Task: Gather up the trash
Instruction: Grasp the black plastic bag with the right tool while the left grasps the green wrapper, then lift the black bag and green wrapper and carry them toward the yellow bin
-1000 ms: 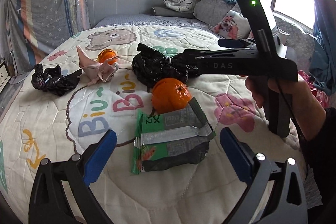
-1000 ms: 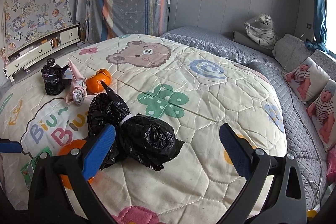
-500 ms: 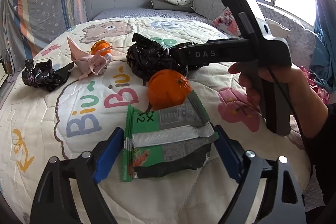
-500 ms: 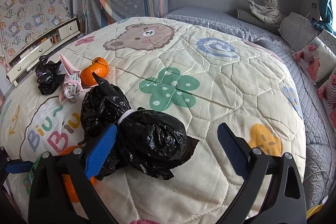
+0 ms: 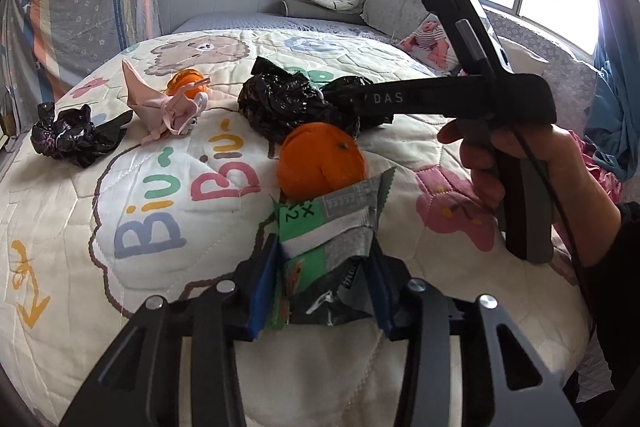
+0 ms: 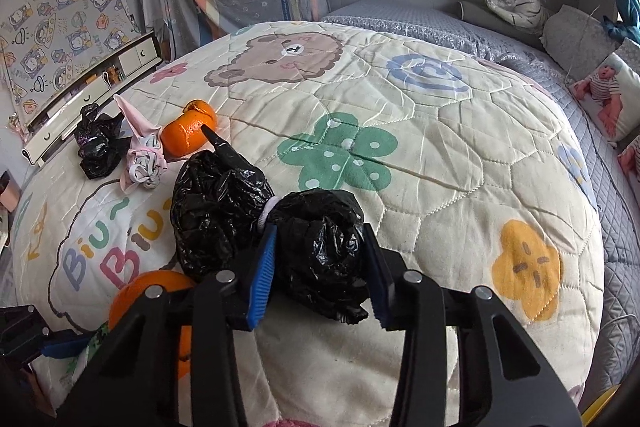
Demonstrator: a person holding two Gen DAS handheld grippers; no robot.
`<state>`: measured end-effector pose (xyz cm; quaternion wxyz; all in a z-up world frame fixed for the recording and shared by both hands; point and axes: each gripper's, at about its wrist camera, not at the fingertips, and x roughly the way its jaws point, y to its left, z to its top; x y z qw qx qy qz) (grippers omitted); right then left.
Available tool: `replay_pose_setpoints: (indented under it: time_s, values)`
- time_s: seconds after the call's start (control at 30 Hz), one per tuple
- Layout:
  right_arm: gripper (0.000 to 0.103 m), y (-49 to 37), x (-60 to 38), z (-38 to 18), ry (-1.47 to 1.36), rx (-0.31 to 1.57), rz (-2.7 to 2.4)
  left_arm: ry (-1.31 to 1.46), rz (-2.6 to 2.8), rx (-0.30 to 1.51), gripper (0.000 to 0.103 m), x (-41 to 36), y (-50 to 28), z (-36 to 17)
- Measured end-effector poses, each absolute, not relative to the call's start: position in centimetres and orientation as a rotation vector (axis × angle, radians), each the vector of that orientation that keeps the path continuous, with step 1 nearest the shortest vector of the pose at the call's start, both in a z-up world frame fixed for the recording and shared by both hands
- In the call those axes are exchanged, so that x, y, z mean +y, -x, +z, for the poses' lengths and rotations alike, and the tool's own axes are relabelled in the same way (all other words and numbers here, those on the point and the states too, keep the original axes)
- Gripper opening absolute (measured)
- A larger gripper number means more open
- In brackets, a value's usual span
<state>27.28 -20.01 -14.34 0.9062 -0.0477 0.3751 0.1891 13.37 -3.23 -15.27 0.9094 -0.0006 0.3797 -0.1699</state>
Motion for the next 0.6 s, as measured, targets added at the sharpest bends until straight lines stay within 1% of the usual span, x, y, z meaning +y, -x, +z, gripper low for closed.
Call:
replay_pose_setpoints:
  time_s: [0.13,0.2,0.23,0.27,0.5,0.57,0.6]
  values:
    - [0.026,-27.2,-20.3,-14.2,0.078,0.767,0.394,0.009,-0.355,0.778,0.034,-3.2,-13.2,-15.3]
    - [0.024,-27.2,-20.4,-14.0,0.069,0.761,0.396,0.01,-0.362,0.777,0.028,-3.1,-13.1,-15.3]
    - [0.022,-27.2,-20.5,-14.0,0.067,0.758,0.391,0.01,-0.358,0.775,0.021,-3.0,-13.0,-15.3]
    - [0.021,-27.1,-20.6,-13.9,0.065,0.753,0.389,0.008,-0.357,0.773,0.018,-3.0,-13.0,-15.3]
    - [0.02,-26.3,-21.0,-12.7,0.053,0.698,0.384,0.028,-0.377,0.751,0.01,-2.4,-12.3,-14.7]
    - [0.02,-26.1,-21.1,-12.4,0.051,0.687,0.381,0.015,-0.375,0.735,0.003,-2.3,-12.0,-14.4]
    - [0.02,-26.0,-21.2,-12.2,0.048,0.684,0.379,0.018,-0.378,0.728,0.003,-2.2,-11.8,-14.3]
